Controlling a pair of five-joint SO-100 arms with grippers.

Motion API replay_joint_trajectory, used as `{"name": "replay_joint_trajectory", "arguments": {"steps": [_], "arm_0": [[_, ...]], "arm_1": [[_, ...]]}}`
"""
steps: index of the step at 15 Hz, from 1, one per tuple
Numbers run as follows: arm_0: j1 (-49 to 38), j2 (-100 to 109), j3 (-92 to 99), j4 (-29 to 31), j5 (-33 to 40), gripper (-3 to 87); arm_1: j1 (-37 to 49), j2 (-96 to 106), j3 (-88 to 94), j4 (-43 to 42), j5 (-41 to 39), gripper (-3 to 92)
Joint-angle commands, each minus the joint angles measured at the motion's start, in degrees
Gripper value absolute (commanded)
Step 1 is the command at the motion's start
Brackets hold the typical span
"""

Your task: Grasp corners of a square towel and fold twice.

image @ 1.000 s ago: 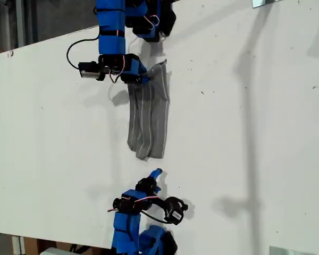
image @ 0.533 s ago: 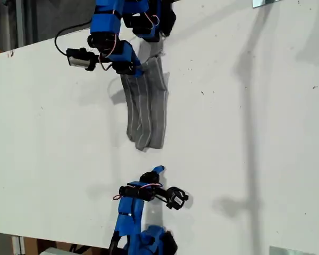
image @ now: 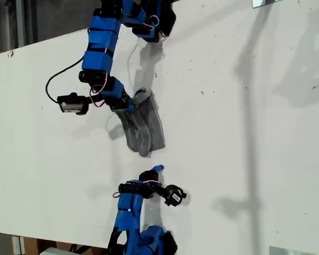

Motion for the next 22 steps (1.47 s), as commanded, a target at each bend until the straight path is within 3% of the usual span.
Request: {"name": "replay_joint_trajectory", "arguments": {"steps": [1, 5, 7, 9, 11, 14, 22], "arm_0": [[-1.41, -0.35, -1.58, -0.53, -0.26, 28.2], [-1.58, -0.88, -2.02, -0.35, -0.18, 28.2], [-1.58, -1.05, -2.29, -0.35, 0.26, 28.2], [-1.67, -1.14, -2.37, -0.35, 0.44, 28.1], [-1.67, -1.32, -2.55, -0.26, 0.53, 28.1], [-1.67, -1.32, -2.64, -0.09, 0.09, 28.1], [-1.49, -2.2, -3.6, 0.26, 0.97, 28.1]], "arm_1": [[0.79, -5.45, -13.01, -1.76, -4.31, -0.1], [0.0, -6.15, -14.59, -11.07, -11.25, -0.1], [-2.29, -10.2, -17.23, -12.83, -16.87, -0.1], [-5.1, -16.17, -21.53, -11.69, -17.31, -0.1], [-4.75, -17.14, -25.05, -6.15, -12.74, -0.1], [3.69, -7.03, -16.52, 5.54, 0.0, -0.1], [13.18, 36.21, 27.25, 10.46, 18.81, -0.1]]}}
